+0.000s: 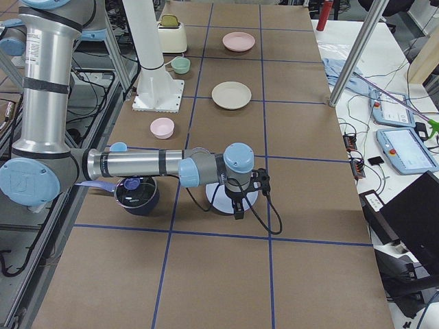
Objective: Stack three plates with pink and blue
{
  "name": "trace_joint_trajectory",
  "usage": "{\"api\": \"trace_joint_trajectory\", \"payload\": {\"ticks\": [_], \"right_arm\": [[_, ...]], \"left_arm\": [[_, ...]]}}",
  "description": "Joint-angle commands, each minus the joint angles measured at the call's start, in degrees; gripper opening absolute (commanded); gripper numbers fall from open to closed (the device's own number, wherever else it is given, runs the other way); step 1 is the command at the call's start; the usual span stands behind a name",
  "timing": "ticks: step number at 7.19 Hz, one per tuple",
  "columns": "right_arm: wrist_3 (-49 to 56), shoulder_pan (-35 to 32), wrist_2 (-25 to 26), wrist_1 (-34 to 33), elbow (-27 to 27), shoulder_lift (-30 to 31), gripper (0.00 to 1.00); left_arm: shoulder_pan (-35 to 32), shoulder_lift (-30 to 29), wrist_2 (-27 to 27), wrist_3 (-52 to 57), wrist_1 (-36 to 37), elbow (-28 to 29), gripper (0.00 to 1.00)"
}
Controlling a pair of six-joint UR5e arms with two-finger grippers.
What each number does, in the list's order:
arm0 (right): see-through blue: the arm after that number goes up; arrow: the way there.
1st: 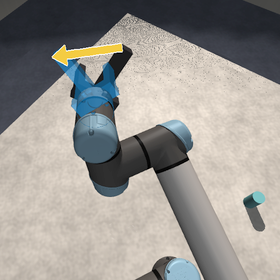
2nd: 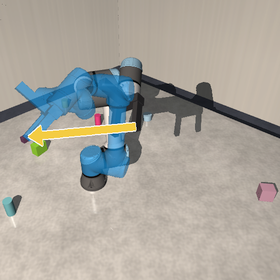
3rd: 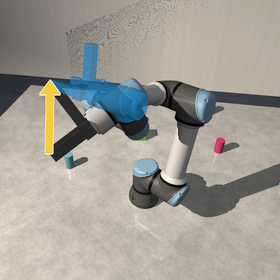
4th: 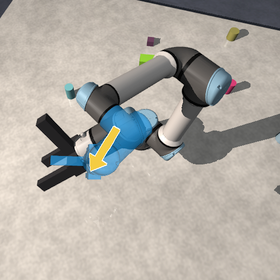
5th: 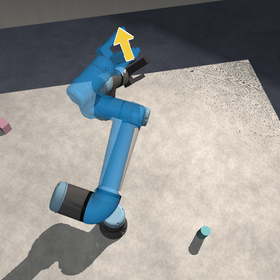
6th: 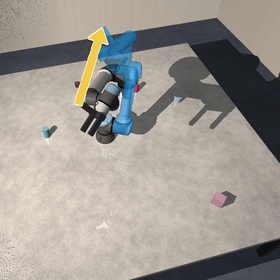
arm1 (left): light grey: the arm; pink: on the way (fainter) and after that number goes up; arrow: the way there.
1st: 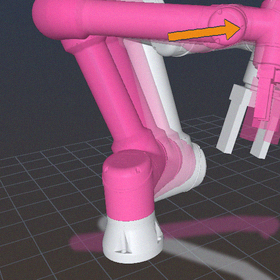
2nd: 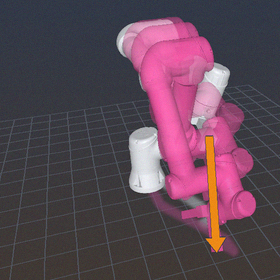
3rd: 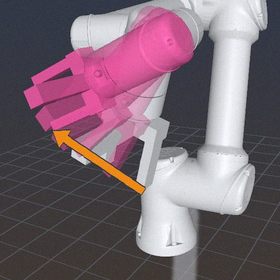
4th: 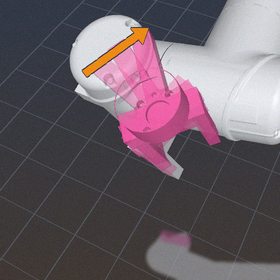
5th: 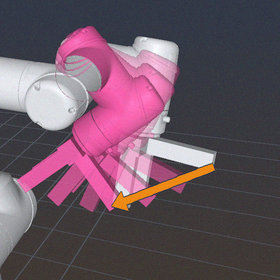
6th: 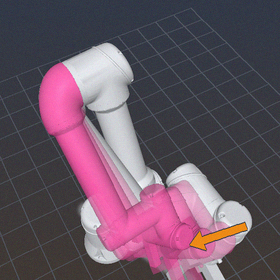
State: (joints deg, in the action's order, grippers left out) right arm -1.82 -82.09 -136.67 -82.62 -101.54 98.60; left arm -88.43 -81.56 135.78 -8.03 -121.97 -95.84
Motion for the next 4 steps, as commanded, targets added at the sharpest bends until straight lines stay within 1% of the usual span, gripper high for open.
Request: {"api": "trace_joint_trajectory", "payload": {"ticks": [1, 2, 3, 4], "right_arm": [[-0.2, 0.1, -0.6, 0.1, -0.7, -0.4, 1.00], [-0.3, 0.0, -0.6, 0.1, -0.7, -0.4, 1.00], [-0.1, 0.1, -0.6, 0.0, 0.5, -0.5, 1.00], [-0.1, 0.2, -0.8, 0.1, 2.2, -1.6, 1.00]], "left_arm": [[0.2, 0.5, 0.0, 0.3, -1.8, 0.2, 1.00], [1.7, 0.5, 0.2, 0.1, -4.3, 0.1, 1.00], [2.7, 0.6, 1.7, -0.4, -4.1, 0.4, 1.00], [4.5, 0.6, 1.8, -0.4, -4.1, 0.9, 1.00]]}}
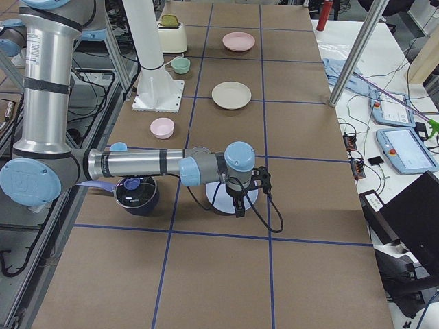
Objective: Stack three plates with pink and blue
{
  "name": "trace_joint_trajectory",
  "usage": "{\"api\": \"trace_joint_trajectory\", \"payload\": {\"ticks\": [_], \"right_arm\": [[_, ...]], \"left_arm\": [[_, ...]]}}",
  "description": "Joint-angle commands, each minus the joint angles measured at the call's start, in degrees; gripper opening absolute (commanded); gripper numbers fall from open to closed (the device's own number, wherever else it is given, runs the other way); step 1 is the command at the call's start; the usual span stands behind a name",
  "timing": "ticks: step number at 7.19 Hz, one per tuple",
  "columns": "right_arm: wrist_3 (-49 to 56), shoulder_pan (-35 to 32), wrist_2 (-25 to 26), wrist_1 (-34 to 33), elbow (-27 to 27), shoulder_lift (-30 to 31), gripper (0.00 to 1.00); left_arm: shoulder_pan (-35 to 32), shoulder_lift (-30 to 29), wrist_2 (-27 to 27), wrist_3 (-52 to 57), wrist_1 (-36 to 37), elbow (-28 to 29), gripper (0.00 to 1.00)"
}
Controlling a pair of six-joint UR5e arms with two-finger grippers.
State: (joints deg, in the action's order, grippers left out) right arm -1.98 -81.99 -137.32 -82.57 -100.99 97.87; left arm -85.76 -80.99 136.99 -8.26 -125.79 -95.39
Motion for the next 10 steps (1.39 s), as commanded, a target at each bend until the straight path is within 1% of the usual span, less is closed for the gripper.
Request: {"api": "trace_joint_trajectory", "payload": {"ticks": [1, 2, 3, 4, 5, 6, 8, 10], "right_arm": [[0.0, 0.1, -1.0, 0.0, 1.7, -0.8, 1.00], [0.0, 0.2, -1.5, 0.0, 1.5, -0.8, 1.00], [0.1, 0.2, -2.0, 0.0, 1.5, -0.8, 1.00], [0.1, 0.2, -2.0, 0.0, 1.5, -0.8, 1.00], [0.0, 0.3, -2.1, 0.0, 1.5, -0.9, 1.00], [0.0, 0.4, -2.2, 0.0, 1.7, -0.9, 1.00], [0.0, 0.5, -2.2, 0.0, 1.9, -0.8, 1.00], [0.0, 1.0, -2.0, 0.0, 2.5, -0.9, 1.00]], "left_arm": [[3.8, -0.6, 1.7, -3.7, 0.4, 3.3, 1.00], [8.6, -0.8, 1.1, -8.4, -0.4, 4.1, 1.00], [10.5, -1.6, 1.4, -11.8, -0.2, 4.3, 1.00], [11.0, -1.8, 1.6, -13.5, -0.4, 4.5, 1.00], [14.1, -1.9, 1.1, -15.0, -0.4, 4.8, 1.00], [16.0, -2.4, 1.7, -15.6, -0.5, 6.2, 0.99], [21.9, -3.1, 2.0, -19.8, -0.8, 6.5, 0.99], [23.0, -3.1, 1.4, -19.7, -0.9, 8.1, 0.94]]}}
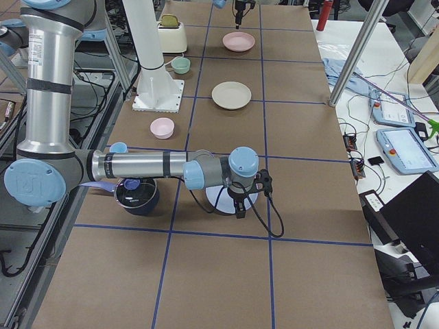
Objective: Stack three plates with pink and blue
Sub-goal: 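Lower the left gripper to the rim of the pink plate and grasp it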
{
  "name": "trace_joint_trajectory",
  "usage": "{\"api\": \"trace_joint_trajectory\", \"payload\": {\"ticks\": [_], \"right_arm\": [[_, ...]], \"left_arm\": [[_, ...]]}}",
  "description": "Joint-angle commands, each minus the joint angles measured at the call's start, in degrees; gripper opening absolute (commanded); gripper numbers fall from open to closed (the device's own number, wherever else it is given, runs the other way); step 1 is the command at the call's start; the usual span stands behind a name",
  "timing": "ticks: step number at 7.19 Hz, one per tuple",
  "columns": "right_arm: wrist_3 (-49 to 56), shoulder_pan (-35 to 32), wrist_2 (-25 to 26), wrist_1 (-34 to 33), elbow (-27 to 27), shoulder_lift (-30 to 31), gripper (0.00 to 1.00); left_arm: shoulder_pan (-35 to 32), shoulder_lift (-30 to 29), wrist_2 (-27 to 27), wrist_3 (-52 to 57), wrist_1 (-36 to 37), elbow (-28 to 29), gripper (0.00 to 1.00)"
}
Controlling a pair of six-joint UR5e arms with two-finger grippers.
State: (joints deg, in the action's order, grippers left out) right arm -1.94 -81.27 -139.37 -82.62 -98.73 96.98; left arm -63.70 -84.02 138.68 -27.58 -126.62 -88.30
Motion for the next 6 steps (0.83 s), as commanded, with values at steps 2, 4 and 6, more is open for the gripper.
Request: {"api": "trace_joint_trajectory", "payload": {"ticks": [2, 4, 6], "right_arm": [[0.0, 0.8, 0.1, 0.1, 0.2, 0.0, 1.00], [0.0, 0.8, 0.0, 0.1, 0.1, 0.0, 1.00], [0.0, 0.8, 0.0, 0.1, 0.0, 0.0, 1.00]], "left_arm": [[1.6, -0.7, -0.2, -0.5, -2.9, 3.3, 0.88], [1.6, -2.1, -0.2, -0.5, -3.0, 5.2, 0.83], [1.7, -2.3, -0.2, -0.4, -3.1, 5.6, 0.65]]}}
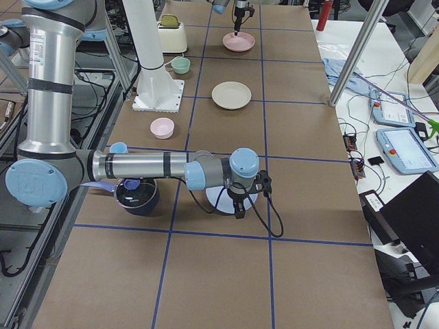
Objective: Stack three plates with pink and blue
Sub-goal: 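Lower the left gripper to the rim of the pink plate and grasp it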
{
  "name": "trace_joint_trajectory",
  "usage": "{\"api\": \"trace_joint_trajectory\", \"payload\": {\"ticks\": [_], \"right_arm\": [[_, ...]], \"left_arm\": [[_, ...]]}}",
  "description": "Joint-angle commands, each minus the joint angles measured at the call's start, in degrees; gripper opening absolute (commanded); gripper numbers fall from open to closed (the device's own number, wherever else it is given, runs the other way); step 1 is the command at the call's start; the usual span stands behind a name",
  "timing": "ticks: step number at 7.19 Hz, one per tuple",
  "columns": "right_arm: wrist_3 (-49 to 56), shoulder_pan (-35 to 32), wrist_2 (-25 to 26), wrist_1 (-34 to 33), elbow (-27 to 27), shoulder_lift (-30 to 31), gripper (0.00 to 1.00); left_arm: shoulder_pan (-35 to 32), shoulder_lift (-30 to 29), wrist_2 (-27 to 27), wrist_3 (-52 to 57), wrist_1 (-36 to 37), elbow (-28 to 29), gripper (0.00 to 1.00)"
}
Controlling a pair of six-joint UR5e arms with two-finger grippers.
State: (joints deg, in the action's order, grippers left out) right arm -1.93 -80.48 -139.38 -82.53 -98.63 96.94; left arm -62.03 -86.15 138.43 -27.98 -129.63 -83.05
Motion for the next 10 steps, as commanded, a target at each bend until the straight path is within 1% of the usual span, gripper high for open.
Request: {"api": "trace_joint_trajectory", "payload": {"ticks": [1, 2, 3, 4, 6, 7, 9, 10], "right_arm": [[0.0, 0.1, 0.0, 0.0, -0.2, 0.0, 1.00], [0.0, 0.2, 0.0, 0.0, -0.2, 0.0, 1.00], [0.0, 0.2, 0.0, 0.0, -0.3, 0.0, 1.00], [0.0, 0.2, 0.0, 0.0, -0.3, 0.0, 1.00], [0.0, 0.3, 0.0, 0.0, -0.3, 0.0, 1.00], [0.0, 0.4, 0.0, 0.0, -0.3, 0.0, 1.00], [-0.1, 0.5, -0.1, 0.0, -0.3, -0.1, 1.00], [-0.1, 0.5, -0.3, 0.0, -0.3, -0.1, 1.00]], "left_arm": [[0.5, -0.3, -0.1, 0.0, -0.1, 0.3, 0.48], [0.9, -0.3, -0.1, 0.1, 0.0, 0.9, 0.28], [1.0, -0.4, -0.1, 0.2, 0.0, 1.1, 0.06], [1.1, -0.4, -0.1, 0.4, 0.0, 1.2, 0.00], [1.0, -0.5, 0.0, 0.6, 0.0, 1.0, 0.00], [1.0, -0.7, 0.6, 0.5, 0.2, -0.3, 0.00], [0.7, -0.6, 1.4, 0.1, 2.8, -5.5, 0.00], [0.5, -0.6, 2.0, -0.1, 5.5, -8.6, 0.00]]}}
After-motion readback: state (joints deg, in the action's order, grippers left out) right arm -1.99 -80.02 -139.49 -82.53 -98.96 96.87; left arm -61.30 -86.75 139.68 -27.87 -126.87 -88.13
